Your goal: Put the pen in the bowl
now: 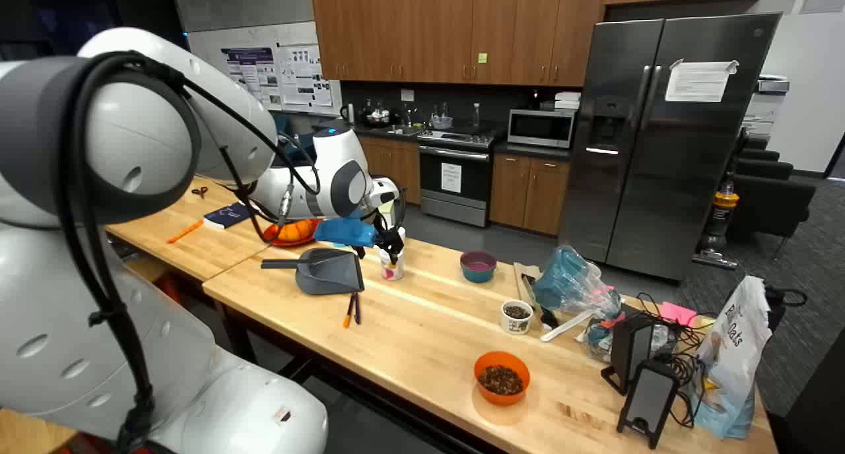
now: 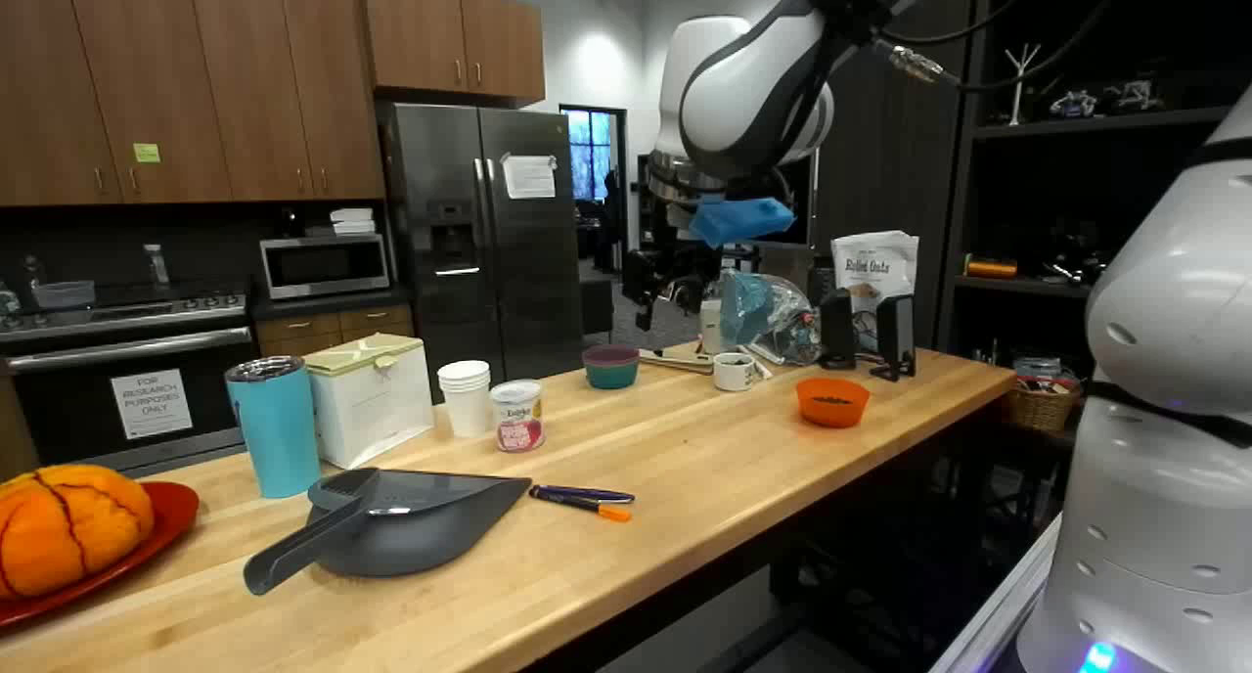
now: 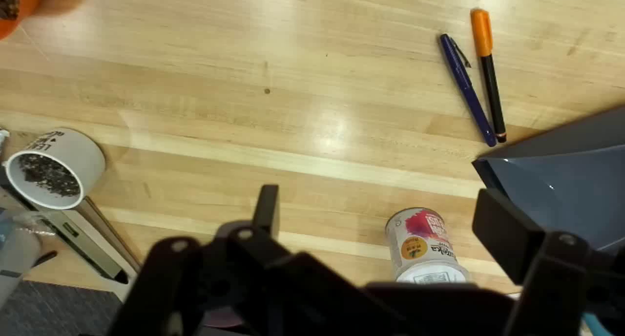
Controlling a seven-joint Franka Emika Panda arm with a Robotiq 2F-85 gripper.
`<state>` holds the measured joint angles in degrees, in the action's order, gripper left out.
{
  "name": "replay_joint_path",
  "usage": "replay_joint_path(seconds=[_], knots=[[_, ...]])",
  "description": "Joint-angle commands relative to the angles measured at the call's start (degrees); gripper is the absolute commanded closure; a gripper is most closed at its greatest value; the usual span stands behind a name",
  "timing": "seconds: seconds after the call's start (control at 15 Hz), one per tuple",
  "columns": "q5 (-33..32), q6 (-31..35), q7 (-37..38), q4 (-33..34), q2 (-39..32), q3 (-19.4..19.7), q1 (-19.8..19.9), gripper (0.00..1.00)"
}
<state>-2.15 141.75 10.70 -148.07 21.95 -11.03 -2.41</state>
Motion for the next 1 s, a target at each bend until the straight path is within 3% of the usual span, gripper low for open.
replay_joint_path(seconds=[0.0, 0.47, 0.93], knots=[[-0.4, -0.2, 0.2, 0.1, 0.0, 0.7, -0.7, 0.00], [-0.1, -0.4, 0.7, -0.6, 0.2, 1.0, -0.4, 0.00], [2.2, 0.4, 1.5, -5.3, 1.1, 3.9, 0.1, 0.00]])
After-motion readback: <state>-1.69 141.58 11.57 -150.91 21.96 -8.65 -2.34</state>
